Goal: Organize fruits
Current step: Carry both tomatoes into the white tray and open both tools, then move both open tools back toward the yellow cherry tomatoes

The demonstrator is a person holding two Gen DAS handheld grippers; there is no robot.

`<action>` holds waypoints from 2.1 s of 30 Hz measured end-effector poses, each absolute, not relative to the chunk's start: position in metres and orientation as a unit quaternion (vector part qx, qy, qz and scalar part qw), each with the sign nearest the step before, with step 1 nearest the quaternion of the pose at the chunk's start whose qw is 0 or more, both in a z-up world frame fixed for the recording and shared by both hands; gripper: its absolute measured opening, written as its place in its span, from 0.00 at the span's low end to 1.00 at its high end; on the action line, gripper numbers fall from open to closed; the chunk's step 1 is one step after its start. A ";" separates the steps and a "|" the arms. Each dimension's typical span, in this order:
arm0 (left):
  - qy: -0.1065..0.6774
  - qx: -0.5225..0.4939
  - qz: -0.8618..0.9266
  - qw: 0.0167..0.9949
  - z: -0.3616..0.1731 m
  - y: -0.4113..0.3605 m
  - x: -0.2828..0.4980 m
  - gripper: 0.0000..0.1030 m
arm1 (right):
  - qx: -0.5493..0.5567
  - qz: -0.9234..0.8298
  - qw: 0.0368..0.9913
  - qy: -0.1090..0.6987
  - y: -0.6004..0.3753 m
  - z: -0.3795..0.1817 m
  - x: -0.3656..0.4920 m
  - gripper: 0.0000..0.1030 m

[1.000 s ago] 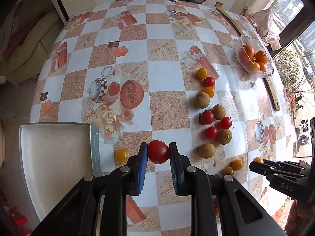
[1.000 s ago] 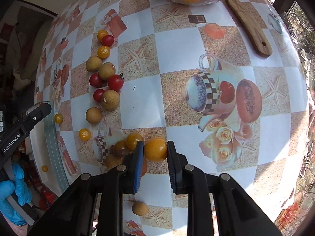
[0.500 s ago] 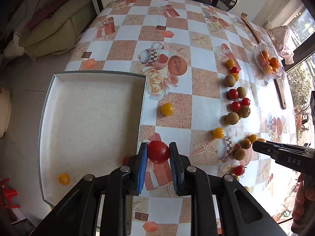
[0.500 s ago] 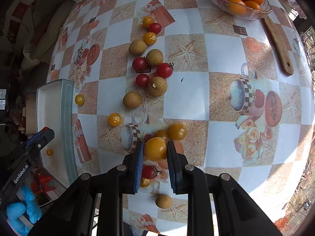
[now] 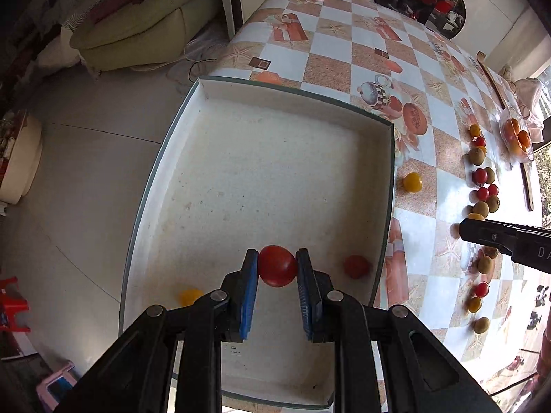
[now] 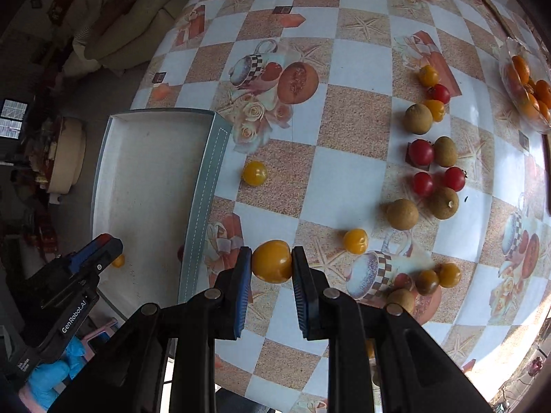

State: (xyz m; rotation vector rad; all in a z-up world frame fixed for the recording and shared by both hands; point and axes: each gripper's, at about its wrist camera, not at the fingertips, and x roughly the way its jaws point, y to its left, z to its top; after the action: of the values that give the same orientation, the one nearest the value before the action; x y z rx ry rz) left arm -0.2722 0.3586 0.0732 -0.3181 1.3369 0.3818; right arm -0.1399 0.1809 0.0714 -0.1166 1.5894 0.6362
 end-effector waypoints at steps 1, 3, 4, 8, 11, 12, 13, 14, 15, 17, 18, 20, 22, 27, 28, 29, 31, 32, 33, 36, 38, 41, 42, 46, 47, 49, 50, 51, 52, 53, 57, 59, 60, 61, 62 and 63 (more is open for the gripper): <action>0.614 -0.148 0.177 0.755 0.071 0.364 -0.274 0.23 | -0.051 0.284 0.653 0.701 0.189 0.072 -0.142 0.25; 0.614 -0.148 0.182 0.753 0.065 0.373 -0.278 0.23 | -0.054 0.288 0.652 0.700 0.206 0.071 -0.145 0.25; 0.614 -0.148 0.184 0.753 0.063 0.378 -0.279 0.23 | -0.055 0.290 0.651 0.699 0.213 0.071 -0.147 0.25; 0.615 -0.147 0.188 0.752 0.053 0.393 -0.280 0.23 | -0.068 0.296 0.651 0.696 0.245 0.069 -0.154 0.25; 0.615 -0.149 0.194 0.750 0.045 0.404 -0.280 0.23 | -0.076 0.300 0.652 0.693 0.263 0.068 -0.158 0.25; 0.616 -0.149 0.196 0.748 0.042 0.408 -0.280 0.23 | -0.079 0.301 0.651 0.692 0.269 0.066 -0.158 0.25; 0.616 -0.149 0.199 0.747 0.039 0.411 -0.279 0.23 | -0.082 0.302 0.651 0.692 0.274 0.065 -0.158 0.25; 0.617 -0.148 0.201 0.746 0.037 0.414 -0.278 0.23 | -0.085 0.302 0.650 0.692 0.279 0.062 -0.158 0.25; 0.617 -0.146 0.202 0.746 0.034 0.416 -0.278 0.23 | -0.088 0.302 0.647 0.694 0.285 0.059 -0.158 0.25; 0.617 -0.145 0.203 0.746 0.031 0.419 -0.278 0.23 | -0.091 0.305 0.642 0.698 0.293 0.050 -0.158 0.25; 0.618 -0.144 0.203 0.746 0.029 0.420 -0.278 0.23 | -0.094 0.304 0.640 0.699 0.297 0.046 -0.158 0.25; 0.619 -0.139 0.202 0.746 0.026 0.420 -0.278 0.23 | -0.097 0.301 0.637 0.703 0.303 0.039 -0.157 0.25; 0.619 -0.134 0.200 0.747 0.024 0.420 -0.277 0.23 | -0.100 0.298 0.638 0.703 0.308 0.034 -0.154 0.25; 0.616 -0.116 0.195 0.754 0.021 0.417 -0.274 0.23 | -0.108 0.290 0.649 0.695 0.321 0.028 -0.147 0.25; 0.617 -0.112 0.195 0.754 0.020 0.416 -0.274 0.23 | -0.113 0.288 0.650 0.694 0.323 0.026 -0.147 0.25; 0.618 -0.105 0.196 0.754 0.020 0.415 -0.274 0.23 | -0.118 0.286 0.650 0.694 0.326 0.023 -0.146 0.25; 0.618 -0.095 0.196 0.755 0.021 0.412 -0.274 0.23 | -0.123 0.286 0.649 0.695 0.329 0.020 -0.146 0.25; 0.618 -0.094 0.195 0.756 0.022 0.412 -0.275 0.23 | -0.125 0.286 0.650 0.693 0.334 0.019 -0.146 0.26; 0.618 -0.095 0.194 0.756 0.022 0.412 -0.276 0.23 | -0.127 0.288 0.649 0.692 0.337 0.019 -0.147 0.28; 0.613 -0.086 0.208 0.758 0.026 0.408 -0.280 0.74 | -0.120 0.293 0.645 0.696 0.340 0.018 -0.146 0.48; 0.597 -0.078 0.215 0.769 0.033 0.407 -0.284 0.84 | -0.119 0.290 0.649 0.693 0.339 0.022 -0.147 0.53; 0.607 -0.075 0.208 0.763 0.033 0.403 -0.284 0.84 | -0.110 0.297 0.653 0.687 0.339 0.028 -0.148 0.58; 0.610 -0.077 0.206 0.762 0.032 0.402 -0.284 0.84 | -0.104 0.303 0.654 0.685 0.338 0.031 -0.148 0.65; 0.614 -0.080 0.199 0.759 0.037 0.398 -0.287 0.84 | -0.072 0.311 0.672 0.668 0.324 0.052 -0.146 0.81; 0.615 -0.077 0.197 0.760 0.039 0.395 -0.287 0.84 | -0.068 0.310 0.676 0.665 0.319 0.056 -0.144 0.81; 0.616 -0.074 0.193 0.760 0.042 0.389 -0.288 0.84 | -0.064 0.305 0.684 0.660 0.310 0.064 -0.143 0.81; 0.615 -0.073 0.190 0.762 0.045 0.386 -0.287 0.84 | -0.061 0.301 0.687 0.659 0.303 0.067 -0.142 0.81; 0.615 -0.071 0.187 0.763 0.047 0.382 -0.287 0.84 | -0.059 0.295 0.688 0.660 0.296 0.068 -0.140 0.81; 0.614 -0.068 0.184 0.764 0.049 0.376 -0.286 0.84 | -0.056 0.289 0.690 0.662 0.289 0.069 -0.138 0.81; 0.614 -0.066 0.180 0.766 0.051 0.370 -0.284 0.84 | -0.051 0.282 0.691 0.664 0.276 0.072 -0.140 0.81; 0.610 -0.054 0.159 0.775 0.060 0.347 -0.276 0.84 | -0.035 0.247 0.698 0.672 0.238 0.074 -0.133 0.81; 0.607 -0.044 0.148 0.779 0.063 0.334 -0.268 0.84 | -0.026 0.228 0.699 0.677 0.213 0.071 -0.129 0.81; 0.607 -0.040 0.142 0.781 0.065 0.328 -0.265 0.84 | -0.022 0.219 0.698 0.681 0.199 0.069 -0.129 0.81; 0.605 -0.038 0.136 0.783 0.067 0.322 -0.261 0.84 | -0.018 0.209 0.697 0.685 0.187 0.067 -0.129 0.81; 0.603 -0.035 0.130 0.786 0.070 0.316 -0.257 0.84 | -0.015 0.197 0.696 0.690 0.173 0.064 -0.128 0.81; 0.601 -0.033 0.124 0.789 0.074 0.309 -0.255 0.84 | -0.012 0.187 0.695 0.694 0.162 0.061 -0.128 0.81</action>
State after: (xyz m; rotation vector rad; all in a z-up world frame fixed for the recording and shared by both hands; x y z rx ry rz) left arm -0.2545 0.3093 0.0736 -0.0705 1.2938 0.2679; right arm -0.1281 0.1619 0.0608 -0.0264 1.5486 0.4174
